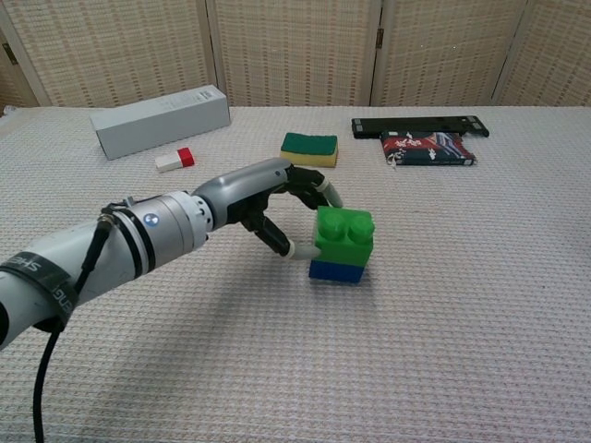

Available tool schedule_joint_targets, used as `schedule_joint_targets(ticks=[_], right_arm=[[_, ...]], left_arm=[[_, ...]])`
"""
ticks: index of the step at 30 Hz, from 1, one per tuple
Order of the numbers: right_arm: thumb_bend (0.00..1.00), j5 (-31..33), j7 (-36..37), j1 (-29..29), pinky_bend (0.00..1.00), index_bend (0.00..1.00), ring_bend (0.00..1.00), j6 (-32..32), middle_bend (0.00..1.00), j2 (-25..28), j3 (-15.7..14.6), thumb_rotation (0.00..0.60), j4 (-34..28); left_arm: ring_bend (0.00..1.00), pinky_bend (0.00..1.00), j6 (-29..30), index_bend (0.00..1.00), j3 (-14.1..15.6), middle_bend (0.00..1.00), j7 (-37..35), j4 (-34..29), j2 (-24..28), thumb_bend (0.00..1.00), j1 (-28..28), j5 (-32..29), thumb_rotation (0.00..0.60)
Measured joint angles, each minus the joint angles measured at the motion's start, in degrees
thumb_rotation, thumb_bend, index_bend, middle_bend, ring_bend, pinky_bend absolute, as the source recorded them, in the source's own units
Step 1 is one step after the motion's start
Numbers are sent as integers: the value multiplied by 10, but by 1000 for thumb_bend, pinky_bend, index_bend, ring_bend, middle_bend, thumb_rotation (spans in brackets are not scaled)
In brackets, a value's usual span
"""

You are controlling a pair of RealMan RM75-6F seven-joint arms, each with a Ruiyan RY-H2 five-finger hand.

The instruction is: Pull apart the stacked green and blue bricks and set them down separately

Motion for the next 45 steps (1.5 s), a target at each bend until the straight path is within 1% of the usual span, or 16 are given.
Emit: schedule_joint_targets(ticks=[5, 9, 15, 20, 23, 29, 33, 38, 45], right_arm=[[204, 0, -2, 1, 0, 0, 28, -1, 0, -1, -1, 600, 0], [204, 2, -4, 3, 0, 0, 29, -5, 0, -3, -1, 600, 2], [204, 9, 2, 12, 0, 0, 30, -25, 0, -10, 1, 600, 15], [204, 11, 34, 23, 0, 0, 46, -46, 0, -16, 2, 600, 29], [204, 6, 79, 30, 0, 0, 61, -58, 0, -18, 3, 600, 41], [204, -24, 233, 54, 0, 1, 76, -89, 0, -29, -1, 600, 89], [204, -50, 364, 73, 0, 28, 80, -109, 0, -43, -8, 600, 134], [204, -82, 524, 93, 0, 70, 80, -120, 1, -69, -22, 600, 199], [205, -117, 760, 131, 0, 117, 81, -136, 11, -123, -46, 600, 292]], left_arm=[[320, 12, 2, 571, -3, 744, -40, 0, -2, 355, 8, -1, 600], [338, 14, -11, 596, -14, 770, -78, -20, 10, 372, 15, -16, 600], [341, 18, -6, 611, -27, 779, -80, -55, 32, 376, 24, -26, 600], [352, 22, 7, 624, -39, 791, -73, -89, 55, 380, 32, -33, 600], [352, 22, 16, 625, -45, 791, -73, -115, 73, 381, 40, -36, 600], [356, 21, 27, 629, -59, 798, -69, -172, 112, 382, 52, -47, 600], [354, 17, 33, 629, -70, 798, -61, -199, 135, 383, 58, -63, 600], [354, 16, 36, 629, -79, 798, -62, -215, 146, 383, 62, -75, 600], [353, 15, 42, 629, -82, 797, -61, -224, 147, 384, 60, -70, 600]])
